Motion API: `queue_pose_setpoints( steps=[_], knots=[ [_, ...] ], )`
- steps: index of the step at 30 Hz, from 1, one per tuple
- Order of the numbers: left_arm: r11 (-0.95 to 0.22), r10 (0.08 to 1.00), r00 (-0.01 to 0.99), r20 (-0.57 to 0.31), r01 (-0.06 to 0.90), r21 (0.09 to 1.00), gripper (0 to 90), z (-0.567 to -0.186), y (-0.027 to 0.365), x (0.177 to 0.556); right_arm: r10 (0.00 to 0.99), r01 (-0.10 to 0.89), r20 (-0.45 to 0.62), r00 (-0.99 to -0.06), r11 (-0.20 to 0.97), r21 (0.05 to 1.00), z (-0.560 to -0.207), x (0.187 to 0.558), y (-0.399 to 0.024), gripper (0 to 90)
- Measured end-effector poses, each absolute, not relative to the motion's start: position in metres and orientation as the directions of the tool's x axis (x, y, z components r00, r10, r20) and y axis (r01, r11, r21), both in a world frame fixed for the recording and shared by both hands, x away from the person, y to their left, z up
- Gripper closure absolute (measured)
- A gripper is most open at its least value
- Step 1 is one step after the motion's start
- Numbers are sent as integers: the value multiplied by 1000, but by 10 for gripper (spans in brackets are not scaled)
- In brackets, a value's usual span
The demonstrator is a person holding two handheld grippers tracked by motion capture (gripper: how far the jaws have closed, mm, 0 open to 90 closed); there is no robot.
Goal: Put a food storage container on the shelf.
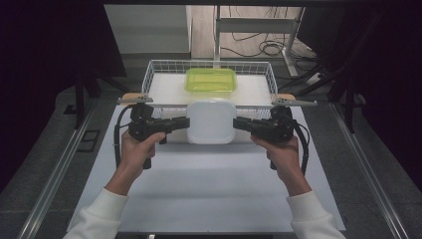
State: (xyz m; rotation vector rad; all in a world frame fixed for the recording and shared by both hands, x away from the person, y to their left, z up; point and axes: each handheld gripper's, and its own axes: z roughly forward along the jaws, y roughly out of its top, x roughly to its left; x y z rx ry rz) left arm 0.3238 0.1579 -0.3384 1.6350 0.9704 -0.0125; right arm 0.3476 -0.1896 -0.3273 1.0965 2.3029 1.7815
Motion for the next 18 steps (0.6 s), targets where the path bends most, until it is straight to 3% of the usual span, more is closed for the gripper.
queue_pose_setpoints(
  steps=[18],
  knots=[
    [22, 556, 673, -487, 574, 818, 789, -304, 157, 355, 548, 474, 358, -756, 81, 877, -291, 371, -191, 782]
  ],
)
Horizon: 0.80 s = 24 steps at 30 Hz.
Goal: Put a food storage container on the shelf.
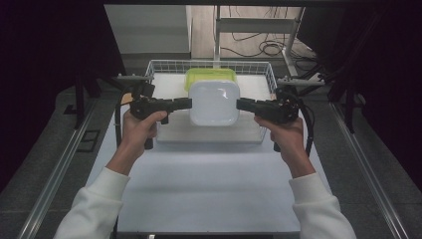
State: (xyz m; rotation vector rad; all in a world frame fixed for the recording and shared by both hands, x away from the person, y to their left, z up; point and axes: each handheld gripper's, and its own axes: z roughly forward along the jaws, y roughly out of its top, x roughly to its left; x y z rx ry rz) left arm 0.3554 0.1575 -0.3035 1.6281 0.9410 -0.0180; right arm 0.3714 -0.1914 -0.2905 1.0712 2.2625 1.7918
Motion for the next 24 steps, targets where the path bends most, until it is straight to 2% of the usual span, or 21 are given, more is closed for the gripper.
queue_pose_setpoints(
  steps=[24],
  knots=[
    [69, 534, 646, -546, 611, 789, 789, -288, 169, 402, 526, 479, 395, -753, 27, 877, -267, 412, -185, 789]
  ],
)
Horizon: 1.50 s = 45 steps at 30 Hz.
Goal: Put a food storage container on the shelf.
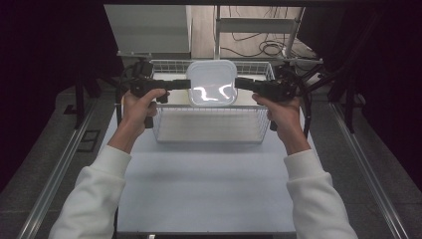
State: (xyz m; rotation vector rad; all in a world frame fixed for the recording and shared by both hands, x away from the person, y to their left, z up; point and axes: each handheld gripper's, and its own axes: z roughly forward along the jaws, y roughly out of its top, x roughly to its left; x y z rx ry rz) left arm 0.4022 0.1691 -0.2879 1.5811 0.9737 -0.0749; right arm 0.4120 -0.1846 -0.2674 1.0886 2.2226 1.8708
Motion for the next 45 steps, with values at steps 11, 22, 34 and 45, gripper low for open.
queue_pose_setpoints(
  steps=[11, 22, 34, 45],
  knots=[
    [58, 553, 640, -534, 610, 790, 788, -272, 169, 419, 539, 483, 401, -741, 14, 875, -259, 428, -182, 788],
    [39, 578, 594, -559, 664, 747, 788, -263, 170, 450, 531, 554, 485, -695, -34, 832, -260, 462, -180, 789],
    [52, 578, 561, -593, 700, 712, 786, -268, 171, 461, 528, 612, 544, -652, -57, 789, -268, 474, -178, 788],
    [106, 532, 505, -680, 757, 645, 772, -271, 175, 478, 496, 665, 629, -598, -131, 736, -277, 493, -181, 763]
  ],
)
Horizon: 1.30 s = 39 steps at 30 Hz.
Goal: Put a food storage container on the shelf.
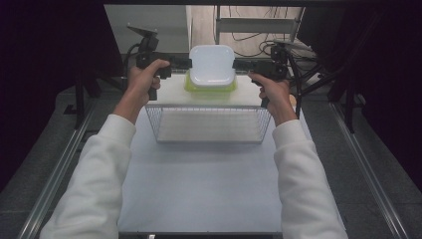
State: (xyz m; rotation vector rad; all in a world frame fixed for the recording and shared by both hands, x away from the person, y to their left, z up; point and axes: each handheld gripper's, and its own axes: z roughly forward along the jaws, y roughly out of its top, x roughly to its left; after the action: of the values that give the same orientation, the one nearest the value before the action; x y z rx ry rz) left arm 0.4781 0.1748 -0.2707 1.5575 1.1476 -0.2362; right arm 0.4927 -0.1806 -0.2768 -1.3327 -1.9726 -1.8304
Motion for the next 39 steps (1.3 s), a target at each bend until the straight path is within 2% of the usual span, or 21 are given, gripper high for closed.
queue_pose_setpoints(
  steps=[7, 13, 18, 20, 27, 30, 35, 39],
  knots=[
    [178, 483, 428, -764, 806, 565, 748, -278, 179, 495, 485, 696, 676, -555, -174, 697, -283, 505, -179, 742],
    [208, 485, 394, -780, 815, 541, 743, -285, 183, 502, 461, 725, 722, -516, -214, 654, -290, 512, -177, 713],
    [203, 493, 408, -769, 805, 557, 739, -285, 182, 501, 460, 721, 728, -509, -233, 652, -292, 514, -176, 709],
    [198, 497, 417, -761, 799, 567, 717, -285, 181, 500, 459, 722, 729, -508, -234, 651, -292, 513, -175, 673],
    [178, 560, 501, -660, 705, 686, 546, -273, 178, 485, 493, 649, 661, -566, -227, 726, -279, 500, -178, 547],
    [160, 601, 521, -607, 666, 729, 481, -270, 178, 473, 529, 614, 604, -597, -183, 767, -272, 490, -180, 508],
    [115, 613, 585, -531, 599, 792, 391, -265, 188, 443, 560, 560, 504, -657, -83, 824, -263, 466, -187, 460],
    [72, 630, 617, -471, 558, 827, 351, -269, 195, 419, 569, 538, 455, -685, -27, 842, -263, 446, -197, 422]
  ],
)
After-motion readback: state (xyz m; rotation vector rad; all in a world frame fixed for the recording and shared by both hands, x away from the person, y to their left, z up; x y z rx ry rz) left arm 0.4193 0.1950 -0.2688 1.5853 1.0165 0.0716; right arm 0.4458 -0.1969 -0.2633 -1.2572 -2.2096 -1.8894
